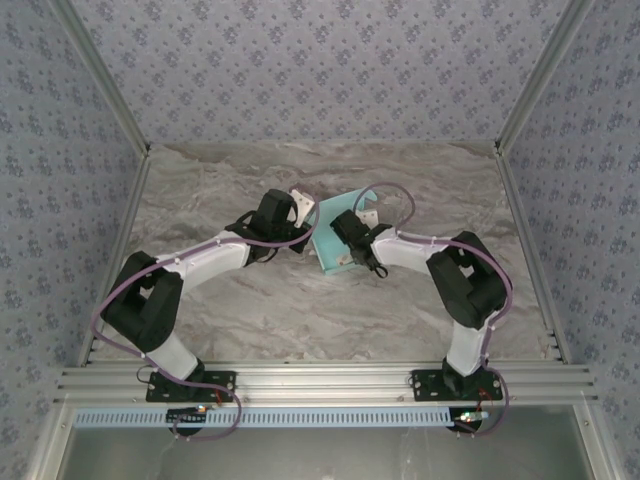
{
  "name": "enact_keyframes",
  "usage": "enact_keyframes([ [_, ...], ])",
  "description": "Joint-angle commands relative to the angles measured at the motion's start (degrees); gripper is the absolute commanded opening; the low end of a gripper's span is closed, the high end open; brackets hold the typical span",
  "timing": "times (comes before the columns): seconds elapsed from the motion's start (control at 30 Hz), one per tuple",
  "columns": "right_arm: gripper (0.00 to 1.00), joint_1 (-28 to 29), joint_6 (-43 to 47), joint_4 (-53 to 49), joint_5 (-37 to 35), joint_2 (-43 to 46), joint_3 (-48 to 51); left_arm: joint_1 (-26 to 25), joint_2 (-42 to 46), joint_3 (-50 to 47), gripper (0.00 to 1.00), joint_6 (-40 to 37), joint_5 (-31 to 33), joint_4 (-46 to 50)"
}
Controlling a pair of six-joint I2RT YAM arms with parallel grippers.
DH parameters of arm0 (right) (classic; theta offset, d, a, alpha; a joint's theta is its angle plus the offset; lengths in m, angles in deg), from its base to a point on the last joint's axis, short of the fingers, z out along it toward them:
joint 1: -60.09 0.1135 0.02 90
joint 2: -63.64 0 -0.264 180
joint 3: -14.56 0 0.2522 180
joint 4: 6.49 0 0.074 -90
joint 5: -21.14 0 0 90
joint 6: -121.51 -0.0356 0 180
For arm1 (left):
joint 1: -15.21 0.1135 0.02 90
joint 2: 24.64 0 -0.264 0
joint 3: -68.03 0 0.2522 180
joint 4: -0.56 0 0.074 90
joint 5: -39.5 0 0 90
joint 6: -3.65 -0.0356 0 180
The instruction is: Fold the paper box
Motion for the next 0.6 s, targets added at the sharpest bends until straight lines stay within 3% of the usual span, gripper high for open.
enact_keyframes([
  [0.0,0.05,-0.2,0.2,-10.9,-7.3,-5.7,2.4,-0.8,1.3,0.1,0.0,0.9,-2.8,2.6],
  [0.27,0.1,-1.1,3.3,-1.5,3.8,2.7,5.3,-0.7,0.9,-0.1,0.0,-0.2,-2.6,3.1],
  [0.57,0.32,-6.1,3.1,4.7,17.9,7.5,4.8,-1.3,-0.3,-0.7,0.0,-2.1,-3.6,2.2],
])
